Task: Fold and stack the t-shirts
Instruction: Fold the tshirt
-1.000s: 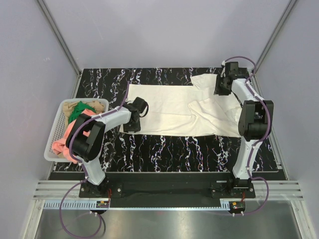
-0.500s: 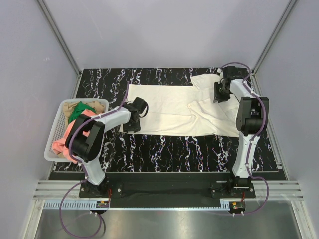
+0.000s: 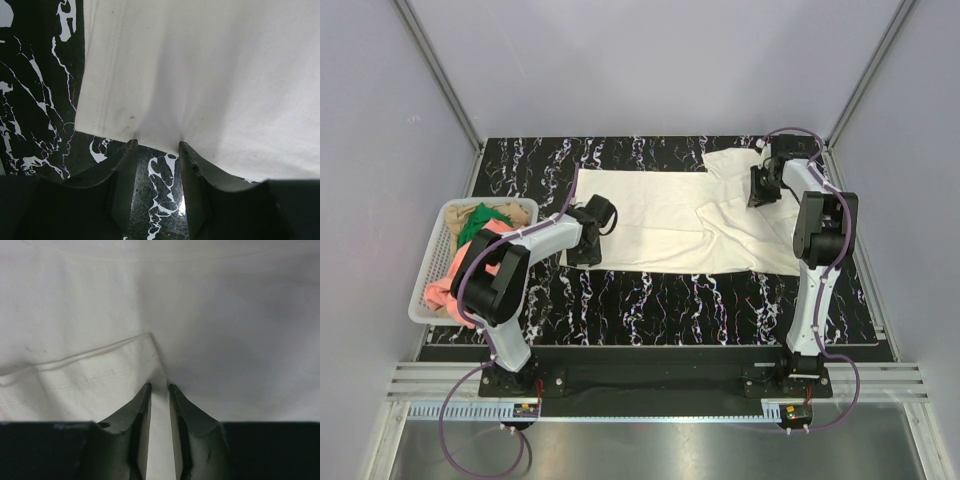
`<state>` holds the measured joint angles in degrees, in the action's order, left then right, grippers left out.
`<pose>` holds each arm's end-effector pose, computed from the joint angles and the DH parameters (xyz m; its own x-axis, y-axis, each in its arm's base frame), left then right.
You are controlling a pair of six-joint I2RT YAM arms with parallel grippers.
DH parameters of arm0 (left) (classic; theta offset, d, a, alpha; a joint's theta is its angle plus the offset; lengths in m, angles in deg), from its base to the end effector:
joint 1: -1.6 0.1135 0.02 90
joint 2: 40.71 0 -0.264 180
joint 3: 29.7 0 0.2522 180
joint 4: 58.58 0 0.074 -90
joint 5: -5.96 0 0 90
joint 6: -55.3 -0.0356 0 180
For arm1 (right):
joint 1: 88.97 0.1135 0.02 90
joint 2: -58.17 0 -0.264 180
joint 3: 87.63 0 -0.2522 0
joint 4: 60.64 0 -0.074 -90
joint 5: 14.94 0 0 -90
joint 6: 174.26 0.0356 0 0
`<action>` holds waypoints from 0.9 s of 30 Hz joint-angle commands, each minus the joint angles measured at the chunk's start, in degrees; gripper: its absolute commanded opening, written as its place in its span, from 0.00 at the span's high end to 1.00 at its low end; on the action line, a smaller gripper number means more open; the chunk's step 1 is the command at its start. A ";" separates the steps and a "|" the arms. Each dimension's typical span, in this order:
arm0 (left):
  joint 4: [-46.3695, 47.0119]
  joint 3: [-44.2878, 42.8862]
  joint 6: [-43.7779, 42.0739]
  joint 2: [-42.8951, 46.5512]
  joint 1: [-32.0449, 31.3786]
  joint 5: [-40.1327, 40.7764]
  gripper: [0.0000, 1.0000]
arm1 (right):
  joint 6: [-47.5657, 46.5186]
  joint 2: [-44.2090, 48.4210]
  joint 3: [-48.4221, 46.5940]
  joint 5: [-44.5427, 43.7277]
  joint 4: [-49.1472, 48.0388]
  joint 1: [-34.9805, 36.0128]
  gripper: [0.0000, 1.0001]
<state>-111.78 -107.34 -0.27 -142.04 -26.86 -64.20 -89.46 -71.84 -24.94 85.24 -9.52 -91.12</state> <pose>0.2934 -0.1453 0.1663 -0.9214 -0.1055 -0.3740 -0.1702 0.9748 0.1444 0.4838 -0.0119 0.1624 -0.8894 -0.0559 -0.4538 -0.1221 0.9855 0.1180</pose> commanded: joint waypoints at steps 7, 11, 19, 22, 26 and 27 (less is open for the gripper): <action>-0.37 -0.28 0.28 0.62 -0.18 1.96 0.57 | -0.17 2.65 -0.96 -1.92 -2.73 -0.04 0.95; -0.55 -0.11 0.90 0.00 -0.27 2.66 0.57 | 0.18 5.65 1.50 -2.17 -7.82 -0.04 1.00; -0.90 -0.90 0.98 -1.49 -1.15 4.77 0.57 | 1.15 7.06 2.56 -1.48 -11.52 0.04 1.00; -1.08 -0.90 0.99 -1.76 -1.06 4.69 0.57 | 1.06 6.97 2.39 -1.91 -12.05 0.04 1.00; -1.25 -0.72 1.16 -1.67 -1.33 5.21 0.57 | 0.89 6.71 2.47 -1.91 -13.28 0.13 1.00; -1.34 -0.72 1.07 -1.67 -1.50 5.30 0.57 | 0.97 6.53 2.12 -2.09 -13.28 0.22 1.00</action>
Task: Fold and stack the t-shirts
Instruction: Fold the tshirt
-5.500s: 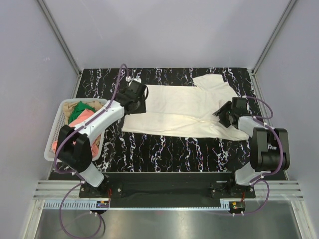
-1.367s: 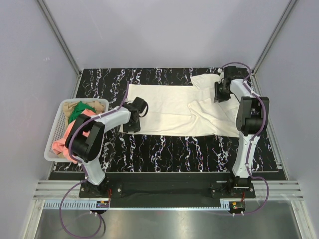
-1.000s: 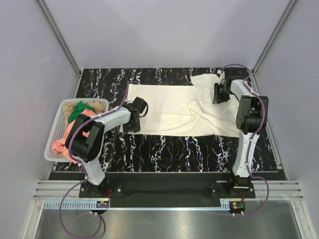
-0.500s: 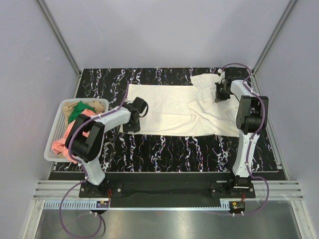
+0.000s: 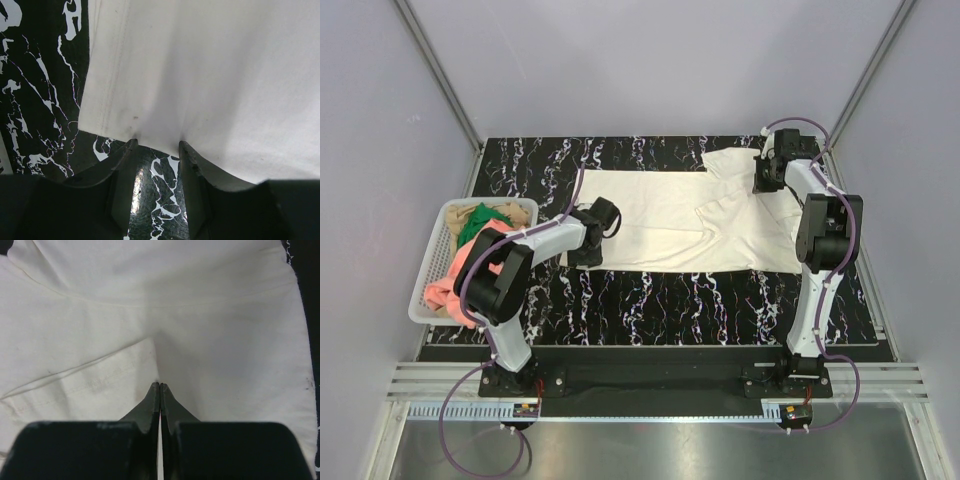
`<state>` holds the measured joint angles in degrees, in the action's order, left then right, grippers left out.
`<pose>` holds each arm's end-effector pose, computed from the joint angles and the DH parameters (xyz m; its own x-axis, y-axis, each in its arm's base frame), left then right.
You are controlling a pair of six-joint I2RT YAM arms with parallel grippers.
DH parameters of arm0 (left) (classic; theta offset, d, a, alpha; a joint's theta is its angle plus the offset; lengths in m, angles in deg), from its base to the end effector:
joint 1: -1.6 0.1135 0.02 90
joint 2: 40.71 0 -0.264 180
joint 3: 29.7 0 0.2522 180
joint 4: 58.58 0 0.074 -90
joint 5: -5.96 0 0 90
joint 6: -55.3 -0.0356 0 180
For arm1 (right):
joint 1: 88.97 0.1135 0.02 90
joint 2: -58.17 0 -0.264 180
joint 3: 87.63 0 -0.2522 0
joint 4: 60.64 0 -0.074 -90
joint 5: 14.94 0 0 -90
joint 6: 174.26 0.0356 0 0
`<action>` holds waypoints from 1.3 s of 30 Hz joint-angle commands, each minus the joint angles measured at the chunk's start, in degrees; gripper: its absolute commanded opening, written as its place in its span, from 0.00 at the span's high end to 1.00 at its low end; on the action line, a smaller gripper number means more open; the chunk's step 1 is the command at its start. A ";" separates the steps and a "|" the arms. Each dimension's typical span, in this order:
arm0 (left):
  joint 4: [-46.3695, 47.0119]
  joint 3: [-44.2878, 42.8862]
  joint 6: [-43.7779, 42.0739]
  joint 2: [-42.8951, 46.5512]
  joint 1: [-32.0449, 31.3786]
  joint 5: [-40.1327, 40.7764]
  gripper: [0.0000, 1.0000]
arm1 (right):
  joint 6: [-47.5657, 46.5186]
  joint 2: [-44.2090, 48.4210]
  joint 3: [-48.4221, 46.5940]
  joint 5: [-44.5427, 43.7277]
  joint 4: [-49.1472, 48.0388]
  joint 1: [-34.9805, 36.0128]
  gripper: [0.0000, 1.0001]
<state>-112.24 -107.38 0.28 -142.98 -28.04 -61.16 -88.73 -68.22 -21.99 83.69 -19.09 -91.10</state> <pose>0.2912 -0.1498 0.1620 -0.9190 -0.0848 -0.3851 -0.1709 0.9658 0.1951 0.4880 -0.0128 0.1856 -0.7976 -0.0474 -0.6013 -0.1148 0.9906 0.0741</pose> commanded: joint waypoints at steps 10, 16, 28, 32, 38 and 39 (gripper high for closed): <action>-1.15 -0.24 1.40 -0.99 -0.23 3.49 0.56 | 0.08 1.93 -1.62 -1.59 -4.76 0.81 1.00; -1.49 -0.68 1.23 -1.17 -0.32 3.67 0.56 | 0.16 0.18 -3.03 -1.94 -5.12 1.60 1.00; -5.89 -18.58 -5.79 2.89 -0.23 3.25 0.51 | 16.76 15.45 2.77 -13.18 9.10 1.60 0.72; -6.07 -25.98 -9.14 -3.79 -0.32 2.00 0.52 | 24.14 20.29 10.75 -15.92 14.30 0.73 0.78; -6.07 -28.90 -6.52 -8.63 0.82 -1.24 0.52 | 26.35 24.26 20.78 -12.58 14.49 -3.14 0.82; -6.07 -27.67 -5.90 -8.90 1.43 -2.47 0.52 | 26.35 24.52 22.45 -12.06 14.66 -3.75 0.82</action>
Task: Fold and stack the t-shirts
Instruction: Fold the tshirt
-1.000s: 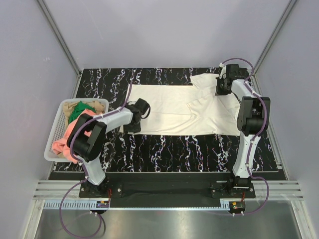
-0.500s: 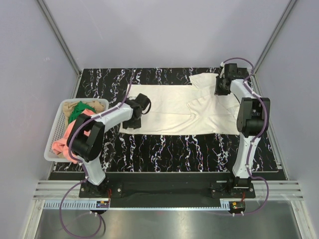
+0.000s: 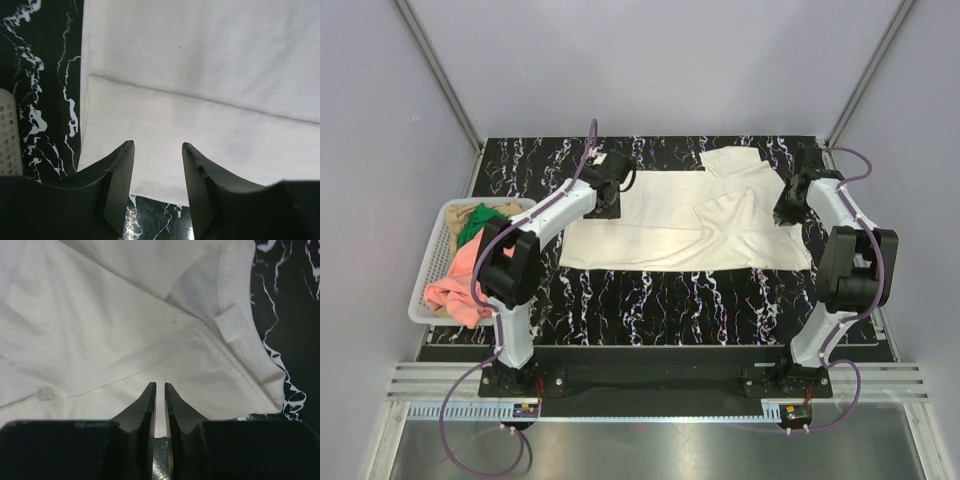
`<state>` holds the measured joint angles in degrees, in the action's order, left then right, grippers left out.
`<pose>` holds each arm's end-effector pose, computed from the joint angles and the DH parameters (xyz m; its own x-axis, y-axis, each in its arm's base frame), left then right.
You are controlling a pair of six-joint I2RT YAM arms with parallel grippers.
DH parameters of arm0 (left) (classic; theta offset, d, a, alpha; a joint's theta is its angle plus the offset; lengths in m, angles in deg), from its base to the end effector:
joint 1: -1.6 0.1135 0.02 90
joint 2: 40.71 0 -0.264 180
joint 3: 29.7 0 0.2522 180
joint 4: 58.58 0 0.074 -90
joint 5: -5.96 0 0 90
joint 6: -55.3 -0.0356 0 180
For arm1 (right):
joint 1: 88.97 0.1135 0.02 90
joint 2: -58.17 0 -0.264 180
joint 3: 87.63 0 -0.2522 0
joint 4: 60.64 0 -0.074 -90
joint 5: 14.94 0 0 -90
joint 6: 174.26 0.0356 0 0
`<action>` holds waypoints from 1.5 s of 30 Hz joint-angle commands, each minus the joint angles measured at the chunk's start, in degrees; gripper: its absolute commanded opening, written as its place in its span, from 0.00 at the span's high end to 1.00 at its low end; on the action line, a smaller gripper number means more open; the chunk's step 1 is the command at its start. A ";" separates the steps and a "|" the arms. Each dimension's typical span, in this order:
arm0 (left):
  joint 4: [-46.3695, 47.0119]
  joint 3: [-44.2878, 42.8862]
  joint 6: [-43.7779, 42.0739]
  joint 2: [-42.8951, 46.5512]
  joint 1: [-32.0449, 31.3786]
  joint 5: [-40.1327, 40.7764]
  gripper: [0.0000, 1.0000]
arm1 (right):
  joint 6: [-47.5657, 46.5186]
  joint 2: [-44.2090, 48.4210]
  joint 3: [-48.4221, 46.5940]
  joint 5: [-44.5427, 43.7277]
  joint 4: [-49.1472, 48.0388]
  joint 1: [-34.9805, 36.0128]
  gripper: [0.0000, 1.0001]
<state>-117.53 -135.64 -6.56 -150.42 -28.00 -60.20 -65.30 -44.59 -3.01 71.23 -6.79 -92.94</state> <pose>0.3632 -0.1898 0.2507 -0.8186 -0.0311 -0.5736 -0.1081 0.9890 0.1006 0.3801 -0.0288 0.2426 -0.7941 0.3801 -0.4742 0.3798 0.9195 0.1010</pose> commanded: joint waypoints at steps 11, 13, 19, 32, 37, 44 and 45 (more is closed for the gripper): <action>2.11 14.74 6.13 -0.95 2.45 -3.09 0.53 | 3.19 -5.60 9.11 -6.60 2.70 -7.28 0.83; 2.56 18.08 7.19 0.19 2.45 -2.31 0.52 | 2.75 -7.19 9.55 -7.67 2.79 -7.37 0.83; 3.71 22.04 8.51 3.01 2.80 -1.68 0.52 | 1.87 -7.54 11.58 -16.89 2.09 -10.36 0.83; 4.50 25.57 10.53 17.94 -0.28 -10.74 0.51 | 2.13 -1.84 9.30 -16.21 5.07 -10.71 0.81; 0.02 19.24 7.73 22.34 -0.28 -9.78 0.50 | 2.92 3.52 5.43 -11.30 8.24 -10.62 0.73; -0.16 14.15 0.96 28.14 -0.19 -11.25 0.50 | 2.92 8.54 0.94 9.70 -0.79 -10.36 0.56; -0.08 13.61 0.17 28.93 -0.19 -12.22 0.49 | 3.10 8.19 0.42 11.38 -3.42 -10.27 0.54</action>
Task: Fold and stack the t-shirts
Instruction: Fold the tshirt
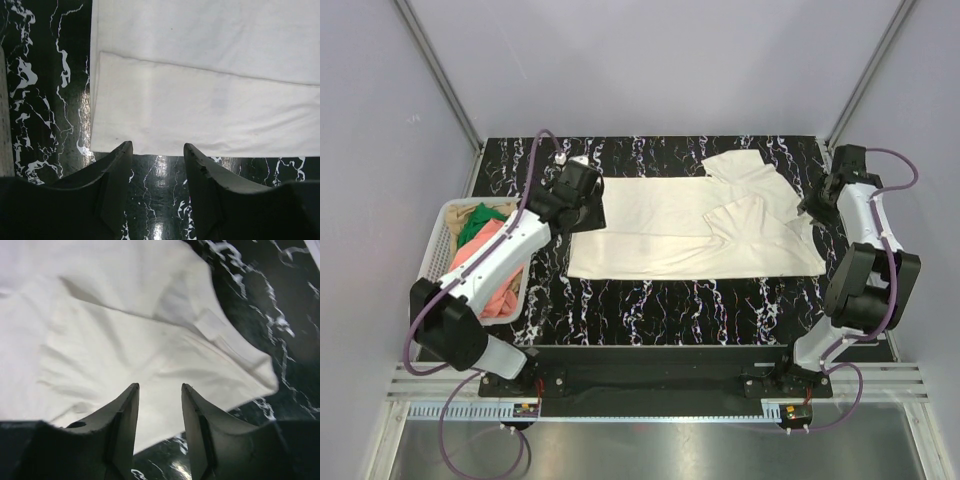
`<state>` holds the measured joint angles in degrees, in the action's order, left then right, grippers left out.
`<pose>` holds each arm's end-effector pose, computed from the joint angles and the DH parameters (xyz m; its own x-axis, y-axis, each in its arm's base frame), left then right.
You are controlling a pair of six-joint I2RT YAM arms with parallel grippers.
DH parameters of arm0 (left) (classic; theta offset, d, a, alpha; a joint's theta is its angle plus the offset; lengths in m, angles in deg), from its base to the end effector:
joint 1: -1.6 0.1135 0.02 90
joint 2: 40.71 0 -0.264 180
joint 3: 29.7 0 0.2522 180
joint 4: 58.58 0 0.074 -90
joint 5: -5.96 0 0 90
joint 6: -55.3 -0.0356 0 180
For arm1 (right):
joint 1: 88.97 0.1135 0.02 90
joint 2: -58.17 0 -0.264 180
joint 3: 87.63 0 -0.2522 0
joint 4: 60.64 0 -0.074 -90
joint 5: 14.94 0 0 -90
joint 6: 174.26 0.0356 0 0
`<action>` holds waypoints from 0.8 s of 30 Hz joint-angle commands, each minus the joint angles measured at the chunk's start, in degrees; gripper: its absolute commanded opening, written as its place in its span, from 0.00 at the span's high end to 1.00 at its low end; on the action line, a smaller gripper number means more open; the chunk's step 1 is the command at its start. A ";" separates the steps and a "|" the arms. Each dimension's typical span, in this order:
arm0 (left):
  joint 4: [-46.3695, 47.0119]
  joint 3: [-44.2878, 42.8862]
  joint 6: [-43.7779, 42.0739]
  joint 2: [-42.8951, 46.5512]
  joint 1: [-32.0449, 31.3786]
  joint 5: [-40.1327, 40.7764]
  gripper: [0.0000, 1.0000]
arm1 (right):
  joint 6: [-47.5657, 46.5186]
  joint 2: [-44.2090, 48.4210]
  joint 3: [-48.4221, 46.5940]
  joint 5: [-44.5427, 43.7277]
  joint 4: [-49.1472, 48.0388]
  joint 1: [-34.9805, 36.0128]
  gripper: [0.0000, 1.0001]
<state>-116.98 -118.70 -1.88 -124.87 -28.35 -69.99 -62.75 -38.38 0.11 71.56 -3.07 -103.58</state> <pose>0.2720 -0.1467 0.3101 -0.7806 -0.1571 -0.6050 -0.0758 0.9846 -0.1578 0.3413 -0.0912 0.2603 -0.6913 0.5584 -0.4585 0.5730 0.8103 0.1228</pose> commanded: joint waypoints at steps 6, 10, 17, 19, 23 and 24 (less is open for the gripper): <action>2.54 -5.44 -9.17 6.73 0.16 -9.21 0.48 | -0.95 -6.70 -12.63 18.61 -13.21 0.99 0.41; 5.87 -3.51 -12.59 6.91 0.16 -12.10 0.48 | -2.27 -14.09 -19.57 22.31 -21.03 0.99 0.38; 8.34 -1.58 -15.77 6.99 -0.10 -29.86 0.48 | -2.19 -32.00 -37.06 26.97 -23.95 0.99 0.38; 10.18 0.09 -16.73 7.08 -0.10 -29.51 0.48 | -0.95 -35.53 -43.62 28.55 -24.56 0.99 0.38; 12.21 1.32 -18.84 5.94 -0.02 -28.37 0.48 | -1.13 -45.97 -54.81 31.01 -24.56 0.99 0.37; 13.08 1.67 -19.02 5.50 -0.02 -28.20 0.48 | -0.95 -47.66 -59.01 32.67 -24.56 1.08 0.37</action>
<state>-109.26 -117.65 -18.28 -118.90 -28.42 -96.14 -64.19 -82.34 -49.99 99.18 -25.08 -102.88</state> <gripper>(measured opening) 0.523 0.625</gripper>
